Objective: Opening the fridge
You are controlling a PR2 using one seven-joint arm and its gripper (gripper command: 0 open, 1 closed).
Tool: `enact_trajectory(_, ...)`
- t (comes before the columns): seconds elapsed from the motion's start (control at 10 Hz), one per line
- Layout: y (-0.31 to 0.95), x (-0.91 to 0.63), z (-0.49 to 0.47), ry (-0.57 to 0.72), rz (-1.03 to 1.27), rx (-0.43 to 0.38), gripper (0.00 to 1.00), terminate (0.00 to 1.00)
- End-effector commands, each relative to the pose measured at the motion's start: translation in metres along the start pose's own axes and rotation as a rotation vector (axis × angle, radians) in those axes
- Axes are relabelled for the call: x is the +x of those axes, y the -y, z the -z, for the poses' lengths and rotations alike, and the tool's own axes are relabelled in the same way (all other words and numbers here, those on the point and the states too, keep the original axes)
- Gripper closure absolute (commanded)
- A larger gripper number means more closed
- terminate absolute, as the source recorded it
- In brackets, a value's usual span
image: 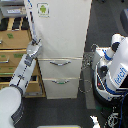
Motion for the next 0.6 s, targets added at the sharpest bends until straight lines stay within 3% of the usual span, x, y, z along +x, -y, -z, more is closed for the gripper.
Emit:
enact_trajectory(0.1, 0.0026, 0.0029, 0.0372, -0.034, 0.005, -0.038, 1.00, 0.00)
enact_trajectory(0.6, -0.0031, 0.0036, 0.0449, -0.045, 0.001, -0.046, 1.00, 0.00)
